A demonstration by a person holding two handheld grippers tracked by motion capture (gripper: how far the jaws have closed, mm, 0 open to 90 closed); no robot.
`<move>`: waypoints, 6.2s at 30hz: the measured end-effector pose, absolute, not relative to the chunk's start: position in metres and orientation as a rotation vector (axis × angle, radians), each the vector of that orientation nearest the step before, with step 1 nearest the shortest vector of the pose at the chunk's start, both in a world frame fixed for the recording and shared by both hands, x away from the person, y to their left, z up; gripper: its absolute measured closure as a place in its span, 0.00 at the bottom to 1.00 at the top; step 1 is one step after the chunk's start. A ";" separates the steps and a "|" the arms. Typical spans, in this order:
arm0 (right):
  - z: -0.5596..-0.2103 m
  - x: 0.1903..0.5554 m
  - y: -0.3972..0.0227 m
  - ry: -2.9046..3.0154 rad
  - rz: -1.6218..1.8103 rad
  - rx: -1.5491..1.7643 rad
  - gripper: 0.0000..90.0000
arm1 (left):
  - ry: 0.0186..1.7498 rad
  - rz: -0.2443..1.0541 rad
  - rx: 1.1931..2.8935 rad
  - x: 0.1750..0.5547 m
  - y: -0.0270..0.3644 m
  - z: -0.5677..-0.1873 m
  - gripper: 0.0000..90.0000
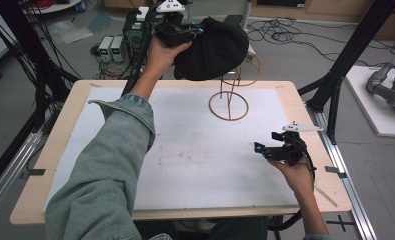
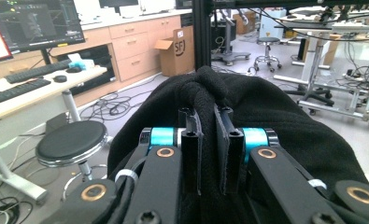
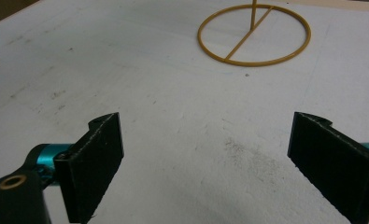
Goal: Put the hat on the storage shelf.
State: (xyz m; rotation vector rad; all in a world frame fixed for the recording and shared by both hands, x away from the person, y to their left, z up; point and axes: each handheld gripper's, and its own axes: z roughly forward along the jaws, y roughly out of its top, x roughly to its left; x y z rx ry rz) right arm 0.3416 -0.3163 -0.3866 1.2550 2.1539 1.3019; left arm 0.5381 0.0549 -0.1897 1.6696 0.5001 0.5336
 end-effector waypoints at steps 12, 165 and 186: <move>-0.388 0.341 -0.317 2.159 1.296 1.259 0.11 | 0.486 0.511 1.679 0.548 0.034 -0.196 0.92; -0.388 0.348 -0.305 2.177 1.294 1.240 0.11 | 0.765 0.611 1.812 0.439 0.197 -0.262 0.38; -0.388 0.349 -0.300 2.181 1.278 1.237 0.11 | 0.842 0.657 1.705 0.349 0.251 -0.351 0.32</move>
